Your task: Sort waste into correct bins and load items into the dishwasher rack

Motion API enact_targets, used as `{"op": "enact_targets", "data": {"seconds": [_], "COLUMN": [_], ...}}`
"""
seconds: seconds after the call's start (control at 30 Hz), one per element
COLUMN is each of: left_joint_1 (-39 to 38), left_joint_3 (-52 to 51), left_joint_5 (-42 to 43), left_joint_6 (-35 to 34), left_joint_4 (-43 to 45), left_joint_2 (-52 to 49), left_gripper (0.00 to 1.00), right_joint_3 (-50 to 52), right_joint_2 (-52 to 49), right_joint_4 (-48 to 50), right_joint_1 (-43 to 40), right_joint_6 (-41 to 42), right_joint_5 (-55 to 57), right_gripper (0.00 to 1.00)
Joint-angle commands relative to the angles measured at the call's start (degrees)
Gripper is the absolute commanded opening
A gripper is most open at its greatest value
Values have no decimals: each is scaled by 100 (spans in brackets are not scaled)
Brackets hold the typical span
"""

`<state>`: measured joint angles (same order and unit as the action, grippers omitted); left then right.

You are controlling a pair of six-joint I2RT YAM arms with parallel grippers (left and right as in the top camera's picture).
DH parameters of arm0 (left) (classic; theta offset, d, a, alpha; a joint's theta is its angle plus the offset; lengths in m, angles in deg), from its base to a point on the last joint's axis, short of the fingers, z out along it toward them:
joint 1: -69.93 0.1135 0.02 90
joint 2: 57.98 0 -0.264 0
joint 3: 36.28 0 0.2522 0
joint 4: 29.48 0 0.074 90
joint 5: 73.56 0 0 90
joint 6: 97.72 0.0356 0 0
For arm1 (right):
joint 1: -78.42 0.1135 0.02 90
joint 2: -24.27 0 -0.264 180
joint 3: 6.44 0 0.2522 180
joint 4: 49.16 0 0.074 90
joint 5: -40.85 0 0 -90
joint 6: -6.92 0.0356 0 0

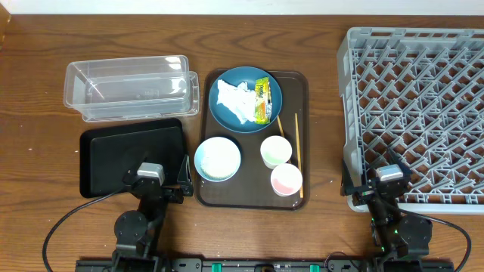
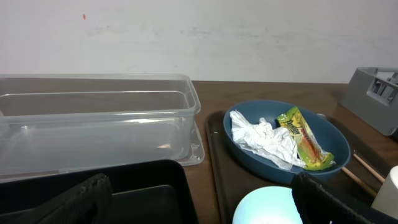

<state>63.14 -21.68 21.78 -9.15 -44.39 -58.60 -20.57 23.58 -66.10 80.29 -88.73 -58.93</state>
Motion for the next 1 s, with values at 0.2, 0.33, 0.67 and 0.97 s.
{"op": "enact_targets", "data": {"seconds": [0.2, 0.33, 0.67, 0.97], "left_joint_1": [24, 24, 24, 24], "left_joint_3": [-61, -61, -61, 83], "left_joint_5": [42, 39, 17, 22], "left_joint_6": [55, 55, 22, -1014], "left_joint_4": [-245, -245, -245, -450], "left_joint_2": [28, 28, 28, -247], "left_gripper": [95, 95, 95, 95], "right_joint_3": [4, 7, 4, -92], "right_joint_2": [4, 4, 4, 4], "right_joint_4": [-24, -24, -4, -188], "right_joint_1": [31, 31, 31, 31], "right_joint_6": [-42, -35, 459, 837], "right_joint_5": [-28, -39, -201, -199], "right_gripper": [99, 99, 99, 99]}}
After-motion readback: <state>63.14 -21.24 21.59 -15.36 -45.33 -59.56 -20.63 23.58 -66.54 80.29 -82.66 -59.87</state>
